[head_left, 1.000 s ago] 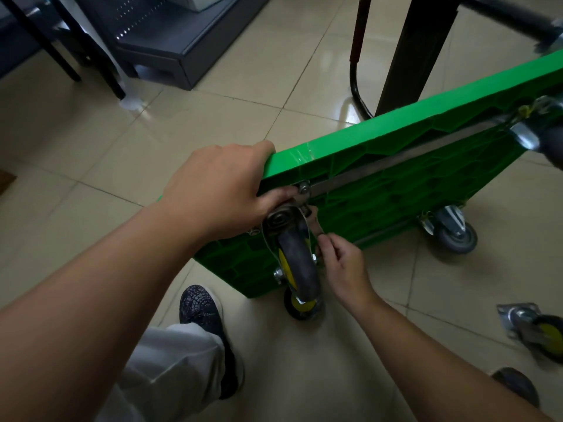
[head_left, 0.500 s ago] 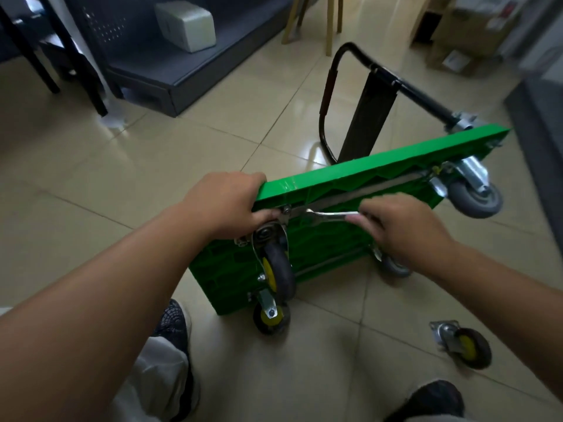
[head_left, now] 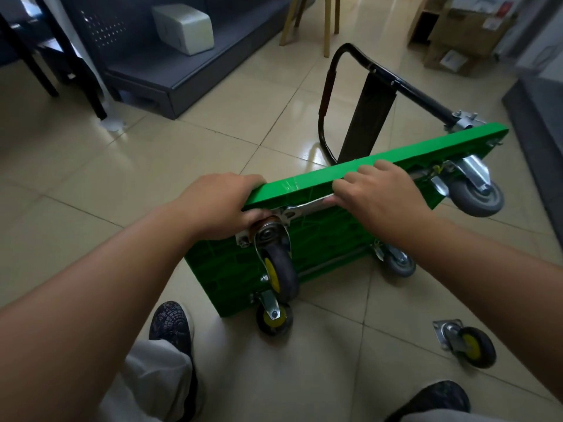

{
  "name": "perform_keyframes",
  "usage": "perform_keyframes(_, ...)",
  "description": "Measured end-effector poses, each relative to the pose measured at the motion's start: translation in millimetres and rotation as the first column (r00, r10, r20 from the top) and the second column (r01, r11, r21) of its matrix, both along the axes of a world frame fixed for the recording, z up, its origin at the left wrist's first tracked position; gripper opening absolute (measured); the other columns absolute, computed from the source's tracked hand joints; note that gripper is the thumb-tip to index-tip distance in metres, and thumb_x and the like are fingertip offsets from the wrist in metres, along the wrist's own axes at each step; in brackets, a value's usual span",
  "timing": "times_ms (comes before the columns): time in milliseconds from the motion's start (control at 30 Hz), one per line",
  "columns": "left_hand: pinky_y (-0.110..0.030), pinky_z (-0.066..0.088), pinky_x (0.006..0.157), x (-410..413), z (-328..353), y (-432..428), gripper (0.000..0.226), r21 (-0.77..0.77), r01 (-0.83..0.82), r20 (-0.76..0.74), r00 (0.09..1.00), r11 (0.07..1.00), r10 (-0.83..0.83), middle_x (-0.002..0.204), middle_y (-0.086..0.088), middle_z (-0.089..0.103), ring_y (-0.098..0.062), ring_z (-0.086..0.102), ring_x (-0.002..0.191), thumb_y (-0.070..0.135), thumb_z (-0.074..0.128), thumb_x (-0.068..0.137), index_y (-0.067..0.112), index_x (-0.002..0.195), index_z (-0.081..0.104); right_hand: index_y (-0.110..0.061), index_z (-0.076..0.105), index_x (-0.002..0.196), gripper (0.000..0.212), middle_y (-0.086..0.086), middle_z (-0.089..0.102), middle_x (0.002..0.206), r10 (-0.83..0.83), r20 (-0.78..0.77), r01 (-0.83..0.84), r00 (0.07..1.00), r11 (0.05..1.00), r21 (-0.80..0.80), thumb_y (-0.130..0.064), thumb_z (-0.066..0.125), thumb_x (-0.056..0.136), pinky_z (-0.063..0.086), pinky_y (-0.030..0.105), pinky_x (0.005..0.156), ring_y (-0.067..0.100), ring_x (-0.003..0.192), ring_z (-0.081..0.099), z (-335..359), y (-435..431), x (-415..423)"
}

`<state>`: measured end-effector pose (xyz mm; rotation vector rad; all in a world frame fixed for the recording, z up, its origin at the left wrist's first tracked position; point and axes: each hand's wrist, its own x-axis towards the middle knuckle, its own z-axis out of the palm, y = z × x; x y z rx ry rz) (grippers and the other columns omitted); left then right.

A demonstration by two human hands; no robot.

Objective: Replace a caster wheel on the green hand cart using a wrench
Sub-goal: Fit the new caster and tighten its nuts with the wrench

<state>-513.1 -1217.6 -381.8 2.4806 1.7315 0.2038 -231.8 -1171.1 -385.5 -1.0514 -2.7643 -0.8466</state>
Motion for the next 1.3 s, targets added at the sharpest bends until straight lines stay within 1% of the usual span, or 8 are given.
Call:
perform_keyframes(267, -0.036, 0.044, 0.068, 0.6, -6.3, -2.6, 0.039, 0.029, 0.031, 0.022, 0.999, 0.999, -0.032, 0.100, 0.000, 0.068, -0.028, 0.063, 0.085, 0.052, 0.056, 0.097, 0.028, 0.127, 0.052, -0.015, 0.060, 0.082, 0.053, 0.006, 0.063, 0.071, -0.065, -0.273, 0.075, 0.960, 0.997, 0.025, -0.047, 0.027, 0.108, 0.040, 0.037, 0.060, 0.028, 0.062, 0.056, -65.2, -2.8, 6.7)
perform_keyframes(433, -0.039, 0.050, 0.072, -0.4, -5.6, -2.3, 0.039, 0.023, 0.041, 0.022, 0.999, 0.999, -0.041, 0.098, 0.002, 0.068, -0.025, 0.063, 0.082, 0.052, 0.055, 0.097, 0.029, 0.128, 0.052, -0.015, 0.058, 0.083, 0.050, 0.006, 0.060, 0.073, 0.018, -0.226, -0.006, 0.974, 0.999, 0.052, -0.049, 0.031, 0.108, 0.042, 0.039, 0.064, 0.027, 0.066, 0.055, -46.0, 2.5, 10.8)
perform_keyframes(567, -0.041, 0.051, 0.073, 0.0, -5.1, -3.8, 0.040, 0.014, 0.037, 0.019, 0.999, 0.999, -0.037, 0.096, 0.002, 0.068, -0.025, 0.063, 0.082, 0.054, 0.052, 0.096, 0.029, 0.127, 0.052, -0.015, 0.055, 0.078, 0.048, 0.007, 0.057, 0.071, 0.088, -0.187, -0.058, 0.979, 0.986, 0.158, -0.049, 0.037, 0.107, 0.040, 0.040, 0.065, 0.029, 0.066, 0.055, -30.5, 8.2, 10.1)
perform_keyframes(733, -0.042, 0.051, 0.073, 0.9, -5.7, -5.5, 0.039, 0.024, 0.016, 0.009, 1.000, 1.000, -0.016, 0.095, 0.002, 0.067, -0.026, 0.063, 0.081, 0.055, 0.051, 0.096, 0.028, 0.124, 0.051, -0.016, 0.059, 0.081, 0.054, 0.006, 0.062, 0.072, 0.009, -0.214, -0.008, 0.977, 1.000, 0.006, -0.050, 0.027, 0.108, 0.043, 0.039, 0.063, 0.027, 0.064, 0.057, -50.5, 6.9, 11.0)
perform_keyframes(933, -0.039, 0.048, 0.069, 1.9, -5.8, -6.5, 0.038, 0.032, 0.008, 0.010, 1.000, 0.999, -0.009, 0.092, 0.004, 0.065, -0.025, 0.061, 0.078, 0.056, 0.051, 0.095, 0.029, 0.122, 0.051, -0.012, 0.059, 0.073, 0.047, 0.010, 0.060, 0.068, -0.129, -0.530, 0.119, 0.838, 0.991, -0.054, -0.044, 0.040, 0.103, 0.039, 0.036, 0.058, 0.031, 0.061, 0.054, -100.8, -7.0, -1.9)
perform_keyframes(1100, -0.039, 0.048, 0.068, 3.2, -6.5, -8.0, 0.040, 0.038, 0.004, 0.012, 1.000, 0.999, -0.005, 0.091, 0.004, 0.065, -0.026, 0.061, 0.077, 0.054, 0.052, 0.095, 0.027, 0.124, 0.052, -0.011, 0.056, 0.072, 0.047, 0.011, 0.055, 0.068, -0.130, -0.653, 0.120, 0.747, 0.991, -0.059, -0.045, 0.043, 0.103, 0.031, 0.036, 0.059, 0.030, 0.064, 0.049, -110.3, -4.6, -9.0)
perform_keyframes(1233, -0.041, 0.049, 0.069, 3.4, -5.2, -5.6, 0.039, 0.027, -0.001, 0.035, 0.999, 1.000, 0.000, 0.091, 0.003, 0.066, -0.027, 0.061, 0.078, 0.053, 0.054, 0.095, 0.028, 0.124, 0.052, -0.012, 0.051, 0.070, 0.053, 0.009, 0.050, 0.066, -0.244, -0.771, 0.173, 0.589, 0.969, -0.174, -0.050, 0.035, 0.104, 0.020, 0.033, 0.064, 0.029, 0.064, 0.045, -129.2, -17.7, -26.1)
perform_keyframes(1300, -0.042, 0.050, 0.070, 3.1, -4.0, -7.0, 0.040, 0.014, 0.000, 0.037, 0.999, 1.000, -0.001, 0.092, 0.003, 0.066, -0.027, 0.062, 0.079, 0.055, 0.051, 0.094, 0.028, 0.124, 0.052, -0.012, 0.051, 0.070, 0.053, 0.008, 0.050, 0.065, -0.261, -0.772, 0.164, 0.580, 0.965, -0.204, -0.050, 0.035, 0.103, 0.018, 0.031, 0.065, 0.028, 0.066, 0.043, -132.6, -20.3, -27.1)
